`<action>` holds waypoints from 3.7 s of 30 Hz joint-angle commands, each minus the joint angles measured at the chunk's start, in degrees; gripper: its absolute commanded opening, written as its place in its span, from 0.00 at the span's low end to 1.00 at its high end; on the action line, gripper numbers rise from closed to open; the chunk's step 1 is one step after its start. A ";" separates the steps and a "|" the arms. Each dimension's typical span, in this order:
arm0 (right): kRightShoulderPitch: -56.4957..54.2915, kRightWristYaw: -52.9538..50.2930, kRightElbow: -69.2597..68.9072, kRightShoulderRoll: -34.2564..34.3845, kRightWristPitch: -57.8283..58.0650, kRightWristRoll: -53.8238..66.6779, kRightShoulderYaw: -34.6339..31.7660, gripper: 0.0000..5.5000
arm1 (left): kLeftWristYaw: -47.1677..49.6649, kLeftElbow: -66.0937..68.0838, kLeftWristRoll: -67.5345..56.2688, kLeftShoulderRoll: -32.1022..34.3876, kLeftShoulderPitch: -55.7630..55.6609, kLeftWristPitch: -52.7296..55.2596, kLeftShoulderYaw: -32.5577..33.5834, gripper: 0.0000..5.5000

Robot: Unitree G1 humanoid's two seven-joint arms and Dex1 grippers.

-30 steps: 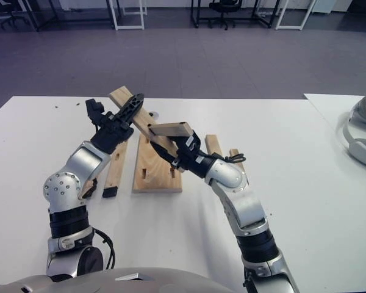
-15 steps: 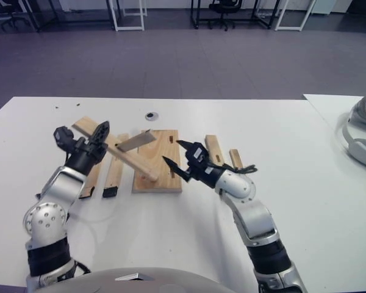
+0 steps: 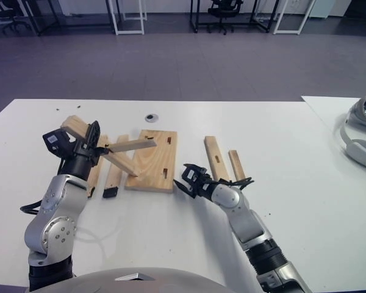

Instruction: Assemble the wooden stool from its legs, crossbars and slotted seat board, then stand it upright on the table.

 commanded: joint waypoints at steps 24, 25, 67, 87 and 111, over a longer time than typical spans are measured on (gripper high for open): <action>-7.70 -5.37 9.29 -1.16 -5.23 2.86 -16.32 0.59 | -16.69 -7.69 -18.02 6.49 -4.00 12.71 -1.28 0.52; -7.93 -5.61 9.70 -1.13 -5.38 2.95 -16.73 0.59 | -16.11 -9.24 -21.74 6.73 -5.66 13.56 -0.60 0.55; -31.17 -1.11 14.21 7.72 20.67 41.96 -36.02 0.59 | -37.17 21.00 5.20 19.31 -14.04 -7.18 -4.19 0.37; -39.89 -13.47 10.50 18.15 35.22 66.75 -40.05 0.36 | -50.93 27.71 12.28 21.39 -22.97 -23.90 -8.26 0.37; 0.80 -36.46 -19.90 13.98 34.06 69.17 -47.39 0.18 | -30.88 16.79 12.99 15.96 -12.71 -15.01 1.82 0.87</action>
